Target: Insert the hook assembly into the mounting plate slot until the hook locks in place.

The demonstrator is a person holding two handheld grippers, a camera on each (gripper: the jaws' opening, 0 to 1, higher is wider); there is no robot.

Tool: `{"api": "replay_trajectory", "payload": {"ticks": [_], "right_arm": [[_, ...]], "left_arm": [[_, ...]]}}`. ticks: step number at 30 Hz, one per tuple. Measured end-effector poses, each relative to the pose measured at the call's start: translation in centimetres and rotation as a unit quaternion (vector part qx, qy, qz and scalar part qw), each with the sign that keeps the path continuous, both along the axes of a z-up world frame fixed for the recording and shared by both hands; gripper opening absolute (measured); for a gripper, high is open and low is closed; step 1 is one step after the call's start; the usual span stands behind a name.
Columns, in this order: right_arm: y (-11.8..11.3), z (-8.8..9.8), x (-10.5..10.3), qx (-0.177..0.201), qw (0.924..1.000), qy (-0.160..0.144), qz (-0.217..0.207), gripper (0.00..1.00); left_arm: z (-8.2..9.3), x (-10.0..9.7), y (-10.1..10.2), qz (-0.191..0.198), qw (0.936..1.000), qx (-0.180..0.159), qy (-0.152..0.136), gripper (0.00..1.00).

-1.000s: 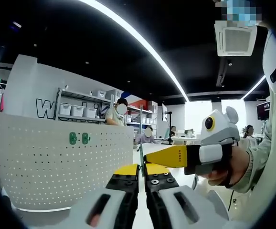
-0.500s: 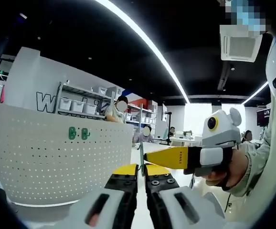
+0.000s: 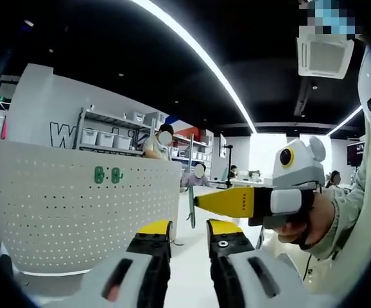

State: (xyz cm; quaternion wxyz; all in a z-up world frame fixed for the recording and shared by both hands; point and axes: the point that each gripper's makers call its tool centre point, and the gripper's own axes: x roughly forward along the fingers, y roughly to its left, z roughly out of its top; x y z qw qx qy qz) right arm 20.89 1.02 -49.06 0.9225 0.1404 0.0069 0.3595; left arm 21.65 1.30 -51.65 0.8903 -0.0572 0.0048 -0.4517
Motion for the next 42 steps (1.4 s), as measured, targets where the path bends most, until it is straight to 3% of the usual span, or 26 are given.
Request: {"api": "replay_trajectory", "payload": {"ticks": [9, 11, 17, 19, 22, 28, 42], "right_arm": [[-0.5, -0.1, 0.0, 0.000, 1.0000, 0.000, -0.004, 0.01], [-0.7, -0.1, -0.1, -0.017, 0.9997, -0.011, -0.009, 0.01], [-1.3, 0.0, 0.0, -0.044, 0.9984, -0.029, -0.023, 0.02], [-1.7, 0.1, 0.2, -0.049, 0.9979, -0.032, -0.029, 0.02], [-2.9, 0.3, 0.8, -0.057, 0.9963, -0.040, -0.050, 0.02], [-5.7, 0.8, 2.0, -0.055, 0.9939, -0.043, -0.086, 0.01], [-9.3, 0.7, 4.4, -0.058, 0.9890, -0.037, -0.131, 0.01]], "left_arm": [[-1.4, -0.2, 0.2, 0.011, 0.9996, 0.022, 0.011, 0.35], [-1.7, -0.2, 0.3, 0.015, 0.9995, 0.026, 0.014, 0.37], [-3.5, -0.5, 0.8, 0.026, 0.9983, 0.044, 0.028, 0.36], [-3.9, -0.2, 1.4, 0.046, 0.9969, 0.060, 0.022, 0.34], [-3.9, -0.4, 1.7, 0.044, 0.9972, 0.052, 0.031, 0.36], [-4.8, -0.7, 2.5, 0.057, 0.9956, 0.066, 0.034, 0.38], [-8.8, -0.6, 3.6, 0.083, 0.9897, 0.092, 0.071, 0.43]]}}
